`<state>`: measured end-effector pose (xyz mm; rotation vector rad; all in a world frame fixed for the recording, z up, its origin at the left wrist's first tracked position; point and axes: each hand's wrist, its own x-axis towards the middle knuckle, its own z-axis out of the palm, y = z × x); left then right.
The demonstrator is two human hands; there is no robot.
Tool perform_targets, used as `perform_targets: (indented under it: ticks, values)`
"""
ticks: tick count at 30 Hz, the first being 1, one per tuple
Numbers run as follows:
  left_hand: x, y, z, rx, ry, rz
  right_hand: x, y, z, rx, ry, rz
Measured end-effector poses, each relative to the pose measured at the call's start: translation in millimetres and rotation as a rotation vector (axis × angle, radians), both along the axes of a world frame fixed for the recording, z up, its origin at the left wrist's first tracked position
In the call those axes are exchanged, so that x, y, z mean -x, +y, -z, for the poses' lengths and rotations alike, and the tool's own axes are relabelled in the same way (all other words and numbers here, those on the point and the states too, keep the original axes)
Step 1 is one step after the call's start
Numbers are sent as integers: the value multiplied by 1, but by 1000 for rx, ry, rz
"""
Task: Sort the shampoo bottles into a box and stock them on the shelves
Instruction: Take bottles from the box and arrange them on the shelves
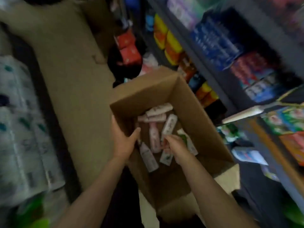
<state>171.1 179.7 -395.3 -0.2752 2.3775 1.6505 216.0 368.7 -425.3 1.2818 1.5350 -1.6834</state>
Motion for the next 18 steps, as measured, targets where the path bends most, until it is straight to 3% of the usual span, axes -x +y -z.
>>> perform_targets:
  ticks: [3, 7, 12, 18]
  values:
    - [-4, 5, 14, -156, -33, -72, 17, -26, 69, 46, -151, -67]
    - [-4, 5, 30, -109, 1, -151, 25, -52, 135, -12, -205, -212]
    - [-6, 1, 37, -125, 23, -178, -18, -64, 187, -27, -270, -366]
    - [-6, 4, 38, -119, 35, -176, -42, -68, 217, -149, -186, -605]
